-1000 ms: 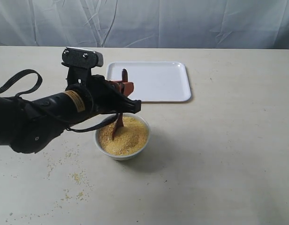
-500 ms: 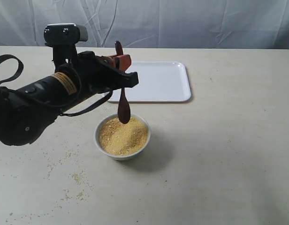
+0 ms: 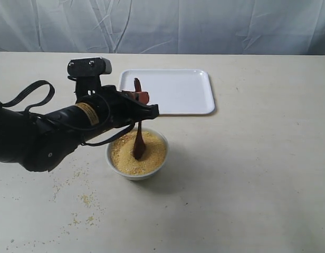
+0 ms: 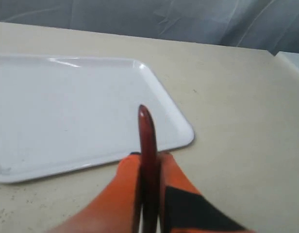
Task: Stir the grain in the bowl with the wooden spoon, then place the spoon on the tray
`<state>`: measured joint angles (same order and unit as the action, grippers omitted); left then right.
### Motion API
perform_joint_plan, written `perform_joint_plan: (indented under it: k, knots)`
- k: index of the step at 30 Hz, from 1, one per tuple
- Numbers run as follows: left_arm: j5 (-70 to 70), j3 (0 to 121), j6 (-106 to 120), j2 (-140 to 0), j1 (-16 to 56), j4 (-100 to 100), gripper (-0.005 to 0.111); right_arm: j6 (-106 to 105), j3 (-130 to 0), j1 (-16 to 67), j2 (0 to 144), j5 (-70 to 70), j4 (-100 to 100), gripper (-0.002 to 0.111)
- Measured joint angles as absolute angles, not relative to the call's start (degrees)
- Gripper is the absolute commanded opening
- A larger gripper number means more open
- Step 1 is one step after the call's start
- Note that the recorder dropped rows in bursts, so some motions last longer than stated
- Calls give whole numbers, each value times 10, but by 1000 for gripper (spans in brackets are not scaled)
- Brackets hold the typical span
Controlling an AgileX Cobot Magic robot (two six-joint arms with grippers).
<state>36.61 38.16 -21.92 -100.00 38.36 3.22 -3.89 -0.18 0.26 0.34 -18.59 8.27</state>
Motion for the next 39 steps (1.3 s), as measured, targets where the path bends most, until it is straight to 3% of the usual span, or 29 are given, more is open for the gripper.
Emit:
perform_joint_plan:
  k: [26, 39]
  knots:
    - [303, 382, -66, -949, 383, 164, 0, -39, -2, 3, 3, -186, 83, 0]
    - [275, 382, -146, -960, 383, 162, 0, -39, -2, 3, 3, -186, 83, 0]
